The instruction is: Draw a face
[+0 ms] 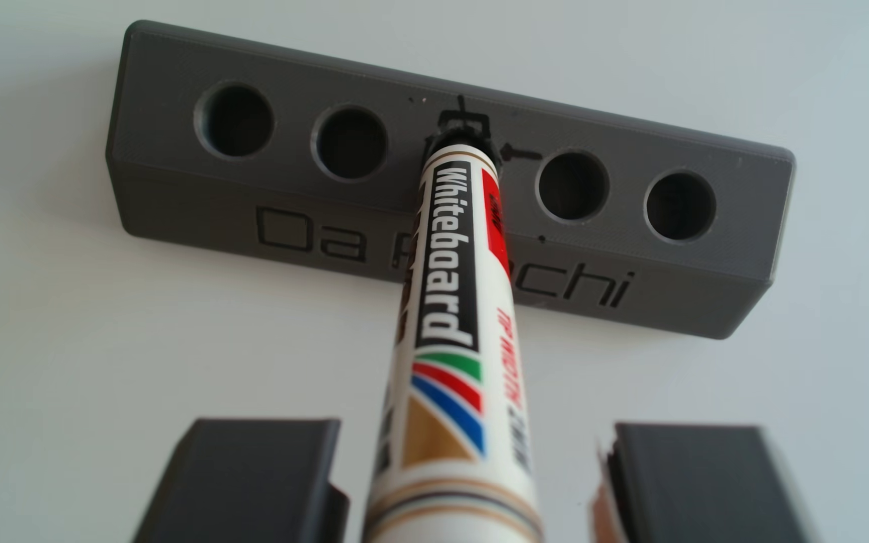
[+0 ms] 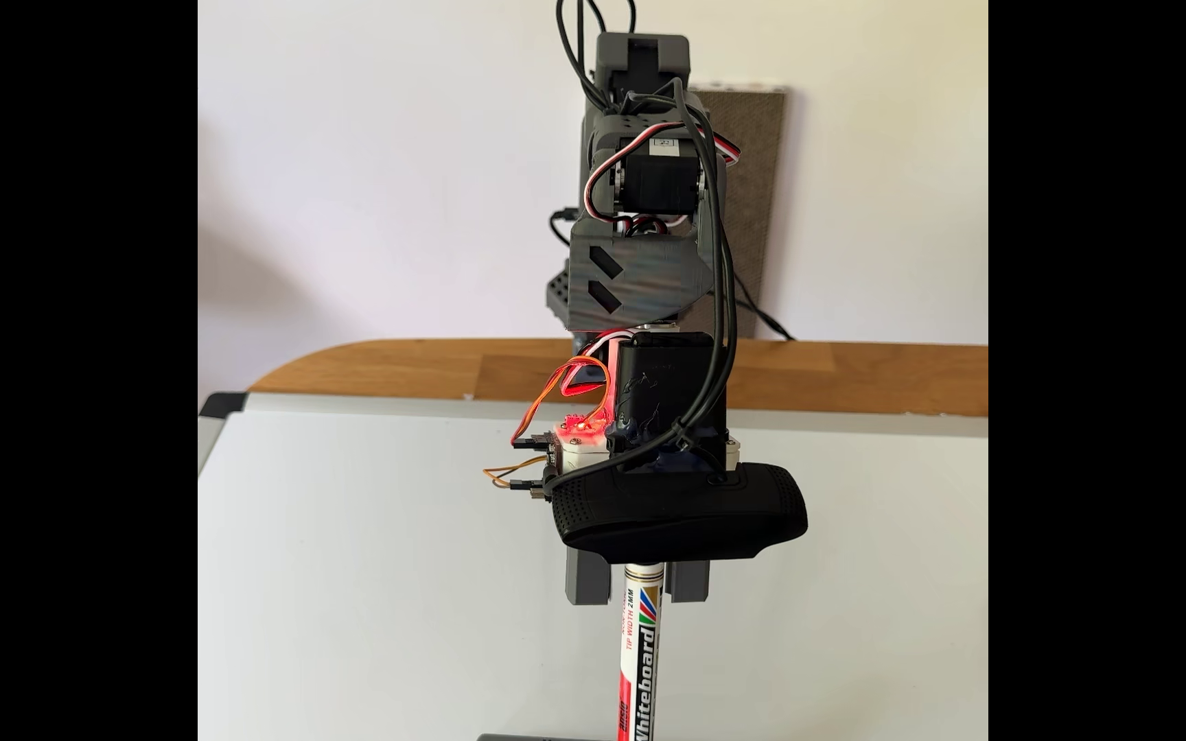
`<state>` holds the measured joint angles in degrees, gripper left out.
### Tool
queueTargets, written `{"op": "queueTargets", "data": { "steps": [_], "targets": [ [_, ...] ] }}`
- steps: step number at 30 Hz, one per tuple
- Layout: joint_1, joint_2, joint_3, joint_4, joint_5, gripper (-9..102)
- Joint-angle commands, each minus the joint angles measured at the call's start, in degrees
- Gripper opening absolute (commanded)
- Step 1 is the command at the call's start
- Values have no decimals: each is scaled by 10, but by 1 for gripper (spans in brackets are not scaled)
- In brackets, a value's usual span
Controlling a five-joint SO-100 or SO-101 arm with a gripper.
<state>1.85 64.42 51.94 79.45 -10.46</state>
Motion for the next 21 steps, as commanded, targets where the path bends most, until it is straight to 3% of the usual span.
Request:
{"op": "queueTargets", "data": {
  "steps": [1, 21],
  "targets": [
    [-1, 17, -36, -8, -4, 99],
    [-10, 18, -36, -19, -4, 62]
  ]
}}
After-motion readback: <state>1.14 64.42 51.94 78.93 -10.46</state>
